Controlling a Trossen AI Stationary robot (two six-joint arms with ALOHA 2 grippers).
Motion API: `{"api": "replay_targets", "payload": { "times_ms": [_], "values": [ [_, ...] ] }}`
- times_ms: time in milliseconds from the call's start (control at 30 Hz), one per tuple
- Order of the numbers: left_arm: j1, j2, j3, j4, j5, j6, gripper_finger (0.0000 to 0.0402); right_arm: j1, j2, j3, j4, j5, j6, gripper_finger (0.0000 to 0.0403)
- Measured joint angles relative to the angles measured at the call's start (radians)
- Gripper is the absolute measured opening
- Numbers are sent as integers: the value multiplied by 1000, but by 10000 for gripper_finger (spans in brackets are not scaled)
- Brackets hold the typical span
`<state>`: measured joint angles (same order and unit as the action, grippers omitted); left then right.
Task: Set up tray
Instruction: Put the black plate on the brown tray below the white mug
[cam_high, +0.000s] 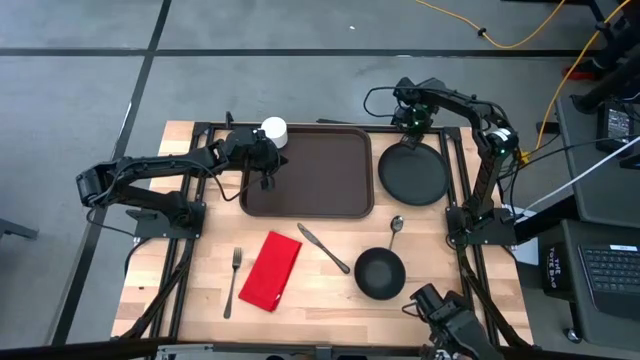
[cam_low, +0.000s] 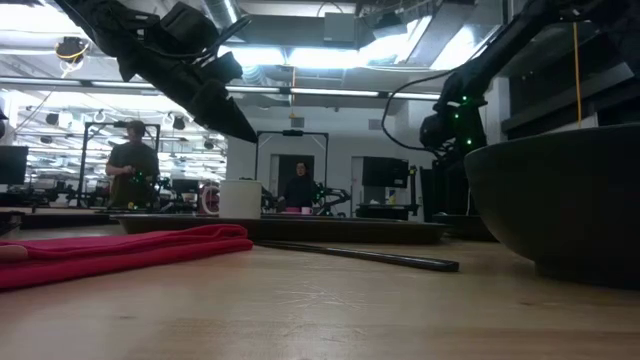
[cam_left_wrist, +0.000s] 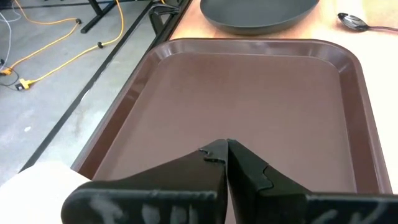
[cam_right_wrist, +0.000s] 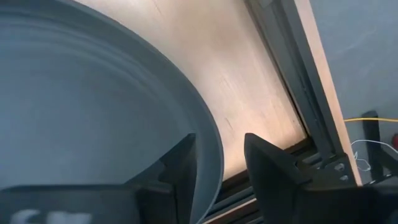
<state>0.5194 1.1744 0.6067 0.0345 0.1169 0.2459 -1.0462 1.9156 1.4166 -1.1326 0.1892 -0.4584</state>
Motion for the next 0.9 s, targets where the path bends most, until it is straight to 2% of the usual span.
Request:
{"api": "replay_targets", "payload": {
  "times_ms": [233,400,900],
  "values": [
    [0,0,0,0,0,-1,3,6,1,-45,7,2,-53,139],
    [0,0,0,1,0,0,3,10,1,-64,35,51,-50,139],
    [0,0,0,0,0,-24,3,16,25,-65,70,22,-48,139]
  ]
}}
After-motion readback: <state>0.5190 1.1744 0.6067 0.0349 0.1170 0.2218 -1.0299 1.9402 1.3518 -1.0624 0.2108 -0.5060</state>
